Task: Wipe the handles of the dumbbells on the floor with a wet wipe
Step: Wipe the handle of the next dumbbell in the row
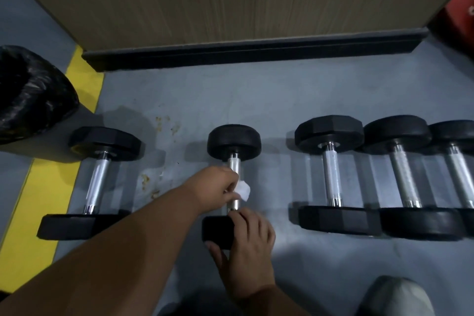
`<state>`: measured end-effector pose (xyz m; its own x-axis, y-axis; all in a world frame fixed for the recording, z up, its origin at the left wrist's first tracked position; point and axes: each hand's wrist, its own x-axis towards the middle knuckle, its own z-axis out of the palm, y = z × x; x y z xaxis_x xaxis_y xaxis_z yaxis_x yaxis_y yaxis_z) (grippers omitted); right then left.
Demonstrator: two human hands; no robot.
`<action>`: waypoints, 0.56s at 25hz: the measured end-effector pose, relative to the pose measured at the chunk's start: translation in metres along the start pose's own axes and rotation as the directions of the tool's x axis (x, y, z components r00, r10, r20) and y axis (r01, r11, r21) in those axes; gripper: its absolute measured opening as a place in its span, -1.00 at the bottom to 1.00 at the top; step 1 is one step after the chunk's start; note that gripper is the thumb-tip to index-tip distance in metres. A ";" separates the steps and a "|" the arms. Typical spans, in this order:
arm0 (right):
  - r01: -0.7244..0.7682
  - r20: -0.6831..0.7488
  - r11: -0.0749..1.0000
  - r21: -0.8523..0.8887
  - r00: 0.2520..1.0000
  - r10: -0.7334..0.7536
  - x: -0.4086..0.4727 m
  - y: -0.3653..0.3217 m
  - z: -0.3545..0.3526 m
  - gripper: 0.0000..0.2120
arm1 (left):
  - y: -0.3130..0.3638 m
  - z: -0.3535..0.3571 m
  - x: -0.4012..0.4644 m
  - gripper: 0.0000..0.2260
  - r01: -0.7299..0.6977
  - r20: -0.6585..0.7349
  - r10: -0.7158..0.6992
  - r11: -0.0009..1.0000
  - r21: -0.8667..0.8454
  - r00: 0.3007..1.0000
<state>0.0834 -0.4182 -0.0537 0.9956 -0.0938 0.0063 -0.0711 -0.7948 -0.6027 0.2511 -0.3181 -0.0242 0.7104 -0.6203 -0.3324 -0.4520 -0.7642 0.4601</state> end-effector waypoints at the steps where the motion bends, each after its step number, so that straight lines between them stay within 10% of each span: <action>1: 0.051 -0.003 0.998 -0.030 0.999 -0.051 0.000 0.004 0.002 -0.36 | -0.003 0.002 0.000 -0.81 0.038 -0.032 -0.040 0.997 -0.062 0.999; 8: 0.155 -0.046 0.985 -0.071 0.986 -0.159 0.001 0.017 0.007 -0.35 | -0.014 0.021 -0.014 -0.83 -0.168 0.001 0.168 0.984 -0.065 0.986; 14: 0.264 -0.023 0.957 -0.122 0.963 -0.269 0.004 0.015 0.006 -0.45 | -0.018 0.025 0.009 -0.77 -0.173 -0.280 0.162 0.985 -0.013 0.946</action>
<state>0.0866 -0.4266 -0.0672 0.9764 0.1096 0.1862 0.1874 -0.8584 -0.4775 0.2523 -0.3146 -0.0566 0.7501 -0.6612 -0.0091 -0.5606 -0.6431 0.5217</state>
